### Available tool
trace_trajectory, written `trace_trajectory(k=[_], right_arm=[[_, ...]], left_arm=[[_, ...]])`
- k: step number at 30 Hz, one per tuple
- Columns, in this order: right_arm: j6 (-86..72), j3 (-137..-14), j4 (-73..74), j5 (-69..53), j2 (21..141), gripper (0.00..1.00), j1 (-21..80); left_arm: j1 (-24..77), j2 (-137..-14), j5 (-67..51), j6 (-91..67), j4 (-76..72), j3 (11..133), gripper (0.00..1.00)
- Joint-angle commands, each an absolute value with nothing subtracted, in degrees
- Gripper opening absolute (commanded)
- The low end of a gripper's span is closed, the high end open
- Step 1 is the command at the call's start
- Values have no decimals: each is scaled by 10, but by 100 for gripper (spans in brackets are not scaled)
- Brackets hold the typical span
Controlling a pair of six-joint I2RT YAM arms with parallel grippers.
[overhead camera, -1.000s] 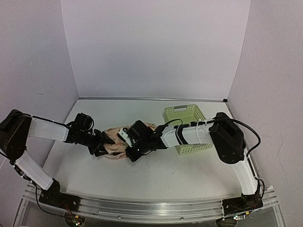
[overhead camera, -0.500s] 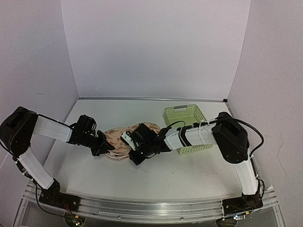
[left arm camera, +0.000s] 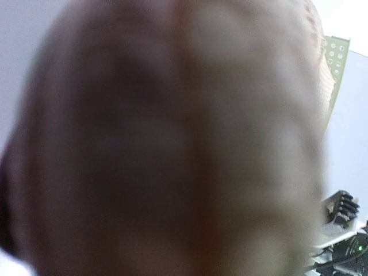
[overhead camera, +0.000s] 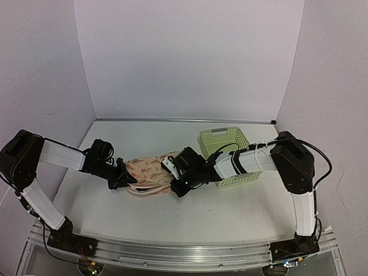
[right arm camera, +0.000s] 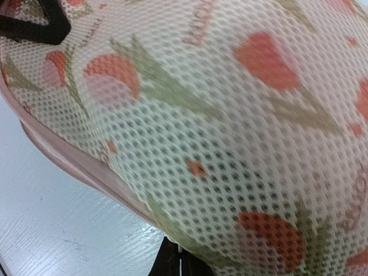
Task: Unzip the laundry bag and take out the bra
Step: Unzip the zipper of the laundry bag.
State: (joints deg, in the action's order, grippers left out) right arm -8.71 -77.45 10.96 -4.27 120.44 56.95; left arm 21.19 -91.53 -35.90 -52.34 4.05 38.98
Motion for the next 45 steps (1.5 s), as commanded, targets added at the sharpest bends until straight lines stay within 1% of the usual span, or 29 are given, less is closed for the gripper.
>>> trace_trajectory(k=[1, 6, 10, 15, 20, 31, 35, 37, 41, 45], right_arm=[[-82, -746, 115, -15, 1155, 0, 542], [-88, -712, 113, -9, 1136, 0, 530], [-92, -688, 113, -9, 1118, 0, 529], [-103, -662, 99, -46, 1094, 0, 532], [-113, -659, 92, -61, 1086, 0, 561], [-143, -663, 92, -70, 1084, 0, 607], [-161, -693, 96, -63, 1108, 0, 609], [-162, -715, 105, -54, 1124, 0, 608], [-165, -764, 122, -47, 1152, 0, 609], [-169, -812, 145, -37, 1178, 0, 608]], left_arm=[[165, -890, -338, -457, 120, 394, 0], [126, -879, -343, -400, 162, 406, 0], [116, -889, -340, -372, 187, 428, 0], [111, -916, -345, -357, 195, 464, 0], [110, -965, -345, -338, 207, 538, 0], [110, -1125, -355, -309, 264, 747, 0], [110, -1144, -368, -288, 287, 786, 1], [110, -1135, -354, -266, 310, 790, 9], [110, -1098, -329, -232, 345, 776, 34], [110, -1054, -315, -230, 358, 751, 50]])
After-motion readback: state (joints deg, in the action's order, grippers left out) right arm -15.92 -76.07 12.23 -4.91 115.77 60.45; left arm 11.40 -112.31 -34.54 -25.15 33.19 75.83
